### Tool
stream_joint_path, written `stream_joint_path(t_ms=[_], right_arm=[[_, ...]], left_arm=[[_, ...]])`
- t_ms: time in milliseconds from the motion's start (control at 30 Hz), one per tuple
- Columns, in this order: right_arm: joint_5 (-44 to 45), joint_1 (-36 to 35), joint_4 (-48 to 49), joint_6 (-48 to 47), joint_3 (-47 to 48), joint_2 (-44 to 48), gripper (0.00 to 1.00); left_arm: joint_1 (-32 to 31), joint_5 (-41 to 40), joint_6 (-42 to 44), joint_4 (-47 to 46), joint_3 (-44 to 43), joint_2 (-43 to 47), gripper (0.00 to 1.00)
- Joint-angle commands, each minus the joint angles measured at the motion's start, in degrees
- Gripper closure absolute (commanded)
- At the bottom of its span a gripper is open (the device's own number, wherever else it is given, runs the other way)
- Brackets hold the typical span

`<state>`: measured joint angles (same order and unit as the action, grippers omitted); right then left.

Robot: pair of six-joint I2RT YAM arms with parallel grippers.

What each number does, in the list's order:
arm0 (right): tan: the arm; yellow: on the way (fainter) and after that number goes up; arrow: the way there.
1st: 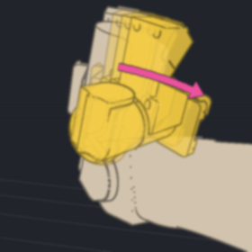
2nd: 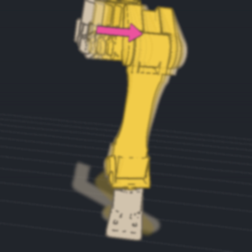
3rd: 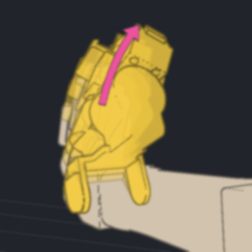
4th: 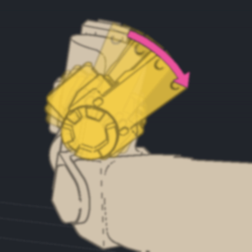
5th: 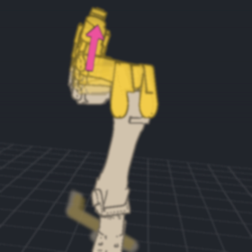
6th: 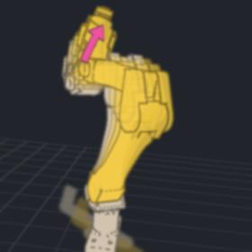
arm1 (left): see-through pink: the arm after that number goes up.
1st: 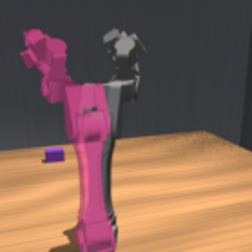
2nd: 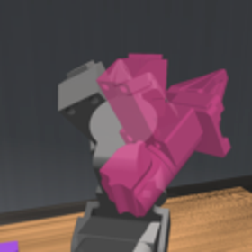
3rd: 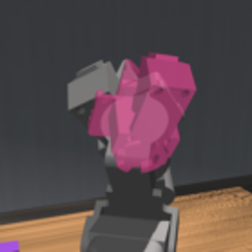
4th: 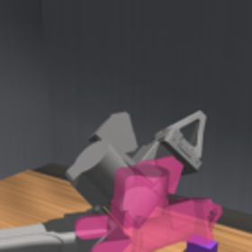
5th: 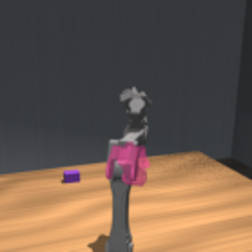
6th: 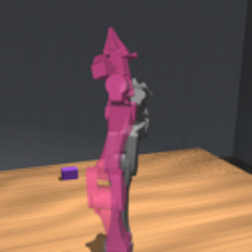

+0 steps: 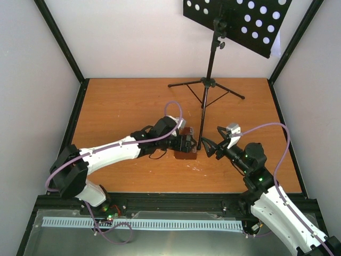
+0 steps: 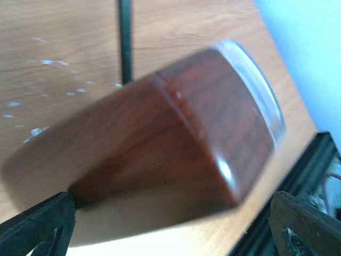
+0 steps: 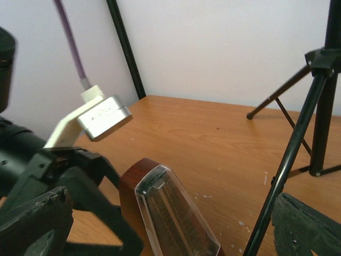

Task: Pack up the instrument practice props

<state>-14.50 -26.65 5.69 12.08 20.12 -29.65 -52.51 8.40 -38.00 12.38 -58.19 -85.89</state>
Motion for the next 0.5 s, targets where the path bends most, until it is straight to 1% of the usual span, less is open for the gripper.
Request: stream_joint_path(t_ms=[0, 100, 267, 367, 467], right_arm=[[3.93, 0.29, -5.64, 3.49, -0.70, 0.81, 0.00], [3.99, 0.30, -8.23, 4.68, -0.52, 0.65, 0.00], [3.18, 0.33, -10.52, 5.72, -0.51, 1.43, 0.00], [2.36, 0.29, -11.09, 6.47, -0.81, 2.61, 0.00], [1.31, 0.33, -11.14, 7.35, -1.66, 4.01, 0.00]], left_arm=[[-3.88, 7.72, 1.22, -8.12, 0.48, 0.50, 0.00], [-3.91, 6.68, 4.21, -4.18, 0.43, 2.85, 0.00], [-2.85, 3.88, 13.14, 7.27, -3.12, 7.28, 0.01], [0.75, 6.83, 19.38, 12.49, -7.09, 8.77, 0.00], [6.24, 11.25, 23.59, 14.01, -10.26, 9.45, 0.00]])
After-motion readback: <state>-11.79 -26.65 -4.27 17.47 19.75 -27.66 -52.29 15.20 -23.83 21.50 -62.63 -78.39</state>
